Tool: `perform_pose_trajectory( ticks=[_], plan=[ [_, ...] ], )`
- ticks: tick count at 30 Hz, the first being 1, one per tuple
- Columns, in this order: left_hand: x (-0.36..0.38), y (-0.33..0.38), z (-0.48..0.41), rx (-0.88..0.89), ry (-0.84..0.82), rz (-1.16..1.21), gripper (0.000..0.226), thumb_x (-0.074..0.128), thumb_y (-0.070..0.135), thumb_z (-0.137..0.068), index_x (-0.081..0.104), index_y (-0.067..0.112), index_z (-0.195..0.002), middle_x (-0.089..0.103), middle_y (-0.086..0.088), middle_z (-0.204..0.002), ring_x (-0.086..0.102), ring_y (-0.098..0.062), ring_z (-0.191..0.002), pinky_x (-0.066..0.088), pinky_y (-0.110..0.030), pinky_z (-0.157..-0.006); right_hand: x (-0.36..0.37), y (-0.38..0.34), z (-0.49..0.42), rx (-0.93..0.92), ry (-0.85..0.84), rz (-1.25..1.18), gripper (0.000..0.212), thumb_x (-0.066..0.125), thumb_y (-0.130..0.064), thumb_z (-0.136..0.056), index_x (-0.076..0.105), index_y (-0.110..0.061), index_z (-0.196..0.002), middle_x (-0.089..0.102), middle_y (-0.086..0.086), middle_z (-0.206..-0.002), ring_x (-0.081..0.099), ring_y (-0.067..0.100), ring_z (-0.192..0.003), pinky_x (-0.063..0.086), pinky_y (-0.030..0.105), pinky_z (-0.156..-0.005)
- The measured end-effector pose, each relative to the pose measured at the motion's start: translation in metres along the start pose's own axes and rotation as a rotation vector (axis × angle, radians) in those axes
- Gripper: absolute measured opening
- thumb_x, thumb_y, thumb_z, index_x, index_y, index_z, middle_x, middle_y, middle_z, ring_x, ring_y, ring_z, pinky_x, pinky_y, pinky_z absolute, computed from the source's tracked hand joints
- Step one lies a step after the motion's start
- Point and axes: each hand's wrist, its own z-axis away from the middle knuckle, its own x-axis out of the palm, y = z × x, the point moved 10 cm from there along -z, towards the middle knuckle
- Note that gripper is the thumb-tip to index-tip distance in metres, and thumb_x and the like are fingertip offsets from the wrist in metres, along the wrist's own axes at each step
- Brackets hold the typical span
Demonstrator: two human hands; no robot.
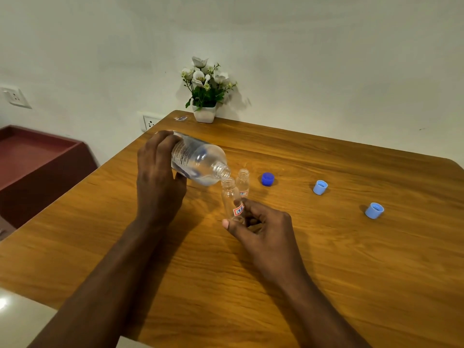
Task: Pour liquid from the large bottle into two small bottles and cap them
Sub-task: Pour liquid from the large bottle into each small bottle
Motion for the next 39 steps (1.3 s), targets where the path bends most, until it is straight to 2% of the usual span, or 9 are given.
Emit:
perform_pose_trajectory(
  ticks=[3, 7, 10, 14, 19, 25, 34, 39],
  plan=[
    [-0.0009, 0.0006, 0.0, 0.006, 0.008, 0.0, 0.065, 0.076, -0.004, -0.069, 0.043, 0.007, -0.124, 0.052, -0.024, -0.126, 0.047, -0.036, -0.119, 0.038, -0.033, -0.1, 0.0001, -0.0007, 0.0001, -0.015, -0.002, 0.002, 0.008, 0.077, -0.02, -0.079, 0.071, -0.025, -0.081, 0.061, -0.017, -0.063, 0.055, 0.001, -0.059, 0.04, 0.015, -0.06],
    [-0.0026, 0.002, -0.0004, 0.018, 0.02, 0.002, 0.064, 0.075, -0.006, -0.069, 0.043, 0.008, -0.123, 0.053, -0.024, -0.126, 0.047, -0.036, -0.118, 0.038, -0.034, -0.1, 0.0001, -0.0011, 0.0, -0.021, -0.005, -0.005, 0.009, 0.076, -0.019, -0.08, 0.07, -0.025, -0.079, 0.062, -0.016, -0.064, 0.055, 0.002, -0.06, 0.041, 0.016, -0.06],
    [-0.0032, 0.0023, -0.0004, 0.02, 0.025, 0.003, 0.065, 0.075, -0.007, -0.069, 0.043, 0.008, -0.123, 0.052, -0.023, -0.126, 0.046, -0.034, -0.119, 0.039, -0.034, -0.1, 0.0, -0.0001, 0.0002, -0.01, -0.008, -0.008, 0.007, 0.076, -0.02, -0.08, 0.073, -0.021, -0.086, 0.066, -0.013, -0.069, 0.058, 0.002, -0.063, 0.045, 0.019, -0.061],
    [-0.0044, 0.0029, -0.0009, 0.028, 0.031, 0.008, 0.063, 0.074, -0.008, -0.07, 0.044, 0.008, -0.123, 0.052, -0.023, -0.126, 0.045, -0.033, -0.12, 0.042, -0.039, -0.099, -0.0002, 0.0015, 0.0016, 0.002, 0.006, -0.011, 0.017, 0.078, -0.02, -0.078, 0.075, -0.021, -0.094, 0.071, -0.009, -0.074, 0.061, 0.003, -0.065, 0.05, 0.023, -0.062],
    [-0.0044, 0.0023, -0.0009, 0.029, 0.028, 0.006, 0.064, 0.074, -0.009, -0.07, 0.043, 0.009, -0.124, 0.051, -0.023, -0.127, 0.045, -0.034, -0.121, 0.041, -0.037, -0.1, -0.0005, 0.0031, 0.001, 0.016, -0.002, -0.012, 0.014, 0.077, -0.02, -0.079, 0.074, -0.022, -0.093, 0.068, -0.012, -0.072, 0.06, 0.002, -0.065, 0.046, 0.018, -0.062],
    [-0.0057, 0.0038, -0.0018, 0.04, 0.037, 0.0, 0.064, 0.071, -0.012, -0.07, 0.043, 0.008, -0.124, 0.051, -0.024, -0.126, 0.046, -0.035, -0.12, 0.042, -0.04, -0.1, -0.0011, 0.002, 0.001, 0.012, 0.012, -0.007, 0.015, 0.078, -0.02, -0.078, 0.074, -0.021, -0.093, 0.071, -0.005, -0.074, 0.062, 0.01, -0.066, 0.052, 0.029, -0.063],
    [-0.0067, 0.0045, -0.0037, 0.031, 0.035, -0.005, 0.061, 0.068, -0.011, -0.072, 0.043, 0.009, -0.123, 0.05, -0.023, -0.128, 0.044, -0.035, -0.122, 0.039, -0.035, -0.101, -0.001, 0.0022, 0.0009, 0.028, 0.001, 0.005, 0.017, 0.078, -0.021, -0.079, 0.074, -0.024, -0.095, 0.071, -0.011, -0.075, 0.062, 0.003, -0.068, 0.049, 0.02, -0.062],
    [-0.0086, 0.0051, -0.0044, 0.032, 0.045, -0.017, 0.058, 0.069, -0.009, -0.074, 0.043, 0.008, -0.123, 0.05, -0.025, -0.127, 0.045, -0.037, -0.121, 0.039, -0.034, -0.102, -0.0012, 0.0023, 0.0016, 0.036, 0.005, 0.001, 0.019, 0.078, -0.021, -0.079, 0.074, -0.026, -0.097, 0.07, -0.012, -0.074, 0.061, 0.002, -0.067, 0.051, 0.022, -0.062]
  ],
)
